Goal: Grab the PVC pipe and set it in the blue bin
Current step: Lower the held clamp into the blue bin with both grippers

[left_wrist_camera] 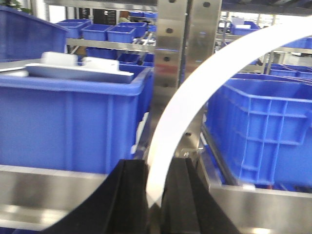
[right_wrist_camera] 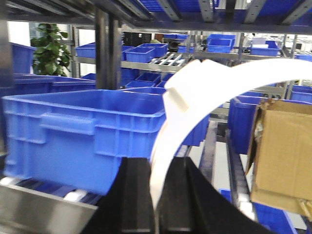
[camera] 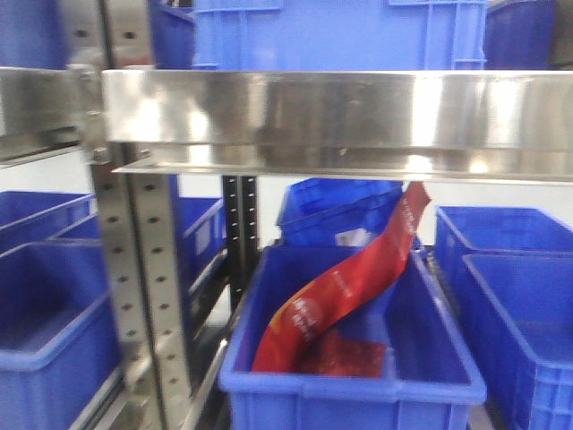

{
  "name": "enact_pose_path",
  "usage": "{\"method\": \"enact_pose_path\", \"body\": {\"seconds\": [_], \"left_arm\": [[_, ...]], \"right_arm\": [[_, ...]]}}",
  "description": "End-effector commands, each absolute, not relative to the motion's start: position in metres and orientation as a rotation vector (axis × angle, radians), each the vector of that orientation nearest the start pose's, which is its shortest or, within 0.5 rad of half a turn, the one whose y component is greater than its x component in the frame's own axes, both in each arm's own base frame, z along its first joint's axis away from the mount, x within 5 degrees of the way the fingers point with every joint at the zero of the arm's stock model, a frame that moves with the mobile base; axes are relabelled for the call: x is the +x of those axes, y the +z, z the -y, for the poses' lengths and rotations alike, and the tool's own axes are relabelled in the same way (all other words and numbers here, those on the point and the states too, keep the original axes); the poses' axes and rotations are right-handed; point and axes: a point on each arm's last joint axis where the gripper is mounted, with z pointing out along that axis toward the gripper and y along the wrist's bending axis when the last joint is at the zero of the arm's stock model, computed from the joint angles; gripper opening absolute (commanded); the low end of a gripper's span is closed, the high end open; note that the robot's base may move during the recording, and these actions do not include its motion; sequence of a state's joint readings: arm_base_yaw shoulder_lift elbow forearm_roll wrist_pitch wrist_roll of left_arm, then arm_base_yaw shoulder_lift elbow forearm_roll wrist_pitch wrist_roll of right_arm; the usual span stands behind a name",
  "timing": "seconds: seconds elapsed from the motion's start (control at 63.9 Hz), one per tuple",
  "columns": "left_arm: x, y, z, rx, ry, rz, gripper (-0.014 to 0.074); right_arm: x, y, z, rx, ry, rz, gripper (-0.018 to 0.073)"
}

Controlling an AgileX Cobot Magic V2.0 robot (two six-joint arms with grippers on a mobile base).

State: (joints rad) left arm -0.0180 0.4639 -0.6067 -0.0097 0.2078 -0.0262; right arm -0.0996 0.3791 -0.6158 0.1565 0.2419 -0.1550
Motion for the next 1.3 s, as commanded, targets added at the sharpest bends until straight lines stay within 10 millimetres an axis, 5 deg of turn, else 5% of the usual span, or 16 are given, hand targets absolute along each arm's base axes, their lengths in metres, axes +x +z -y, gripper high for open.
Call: {"method": "enact_pose_path", "body": {"seconds": [0.0, 1.284], "left_arm": [[0.0929, 0.3678, 0.0016, -0.022, -0.052, -1.516, -0.0111], [0.0948, 0.3739, 0.0018, -0.021, -0.054, -1.449, -0.0111]], "right_arm": [[0.0724, 0.3738, 0.0040, 0.039, -0.062, -1.459, -0.0162], [0.0720, 0.3767, 0.0045, 0.042, -0.066, -1.427, -0.0162]]}}
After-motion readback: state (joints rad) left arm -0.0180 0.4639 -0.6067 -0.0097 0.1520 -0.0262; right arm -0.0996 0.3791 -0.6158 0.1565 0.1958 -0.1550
